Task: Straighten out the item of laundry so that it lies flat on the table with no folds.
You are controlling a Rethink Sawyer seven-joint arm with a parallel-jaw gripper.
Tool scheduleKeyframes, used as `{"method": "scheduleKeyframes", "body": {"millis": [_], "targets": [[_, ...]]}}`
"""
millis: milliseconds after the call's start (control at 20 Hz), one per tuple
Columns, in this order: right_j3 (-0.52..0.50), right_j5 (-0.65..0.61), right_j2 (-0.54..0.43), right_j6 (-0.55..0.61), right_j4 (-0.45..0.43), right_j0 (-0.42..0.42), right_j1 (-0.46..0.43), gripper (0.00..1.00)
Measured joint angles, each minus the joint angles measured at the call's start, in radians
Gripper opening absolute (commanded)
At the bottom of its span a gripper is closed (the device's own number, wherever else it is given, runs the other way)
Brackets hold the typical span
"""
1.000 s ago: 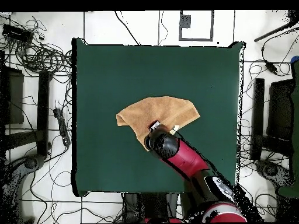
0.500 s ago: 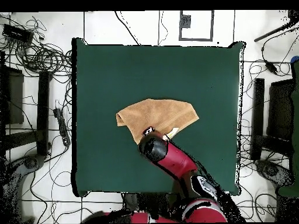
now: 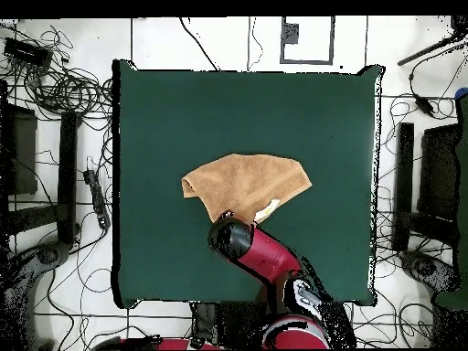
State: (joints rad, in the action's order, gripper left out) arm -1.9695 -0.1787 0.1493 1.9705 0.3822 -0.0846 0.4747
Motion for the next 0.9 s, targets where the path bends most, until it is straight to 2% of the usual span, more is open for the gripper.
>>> {"method": "scheduleKeyframes", "body": {"millis": [700,900], "targets": [[0.0,0.021,-0.015,0.0,0.0,-0.112,-0.04,1.0],[0.0,0.02,-0.021,0.0,0.0,-0.122,-0.039,1.0]]}}
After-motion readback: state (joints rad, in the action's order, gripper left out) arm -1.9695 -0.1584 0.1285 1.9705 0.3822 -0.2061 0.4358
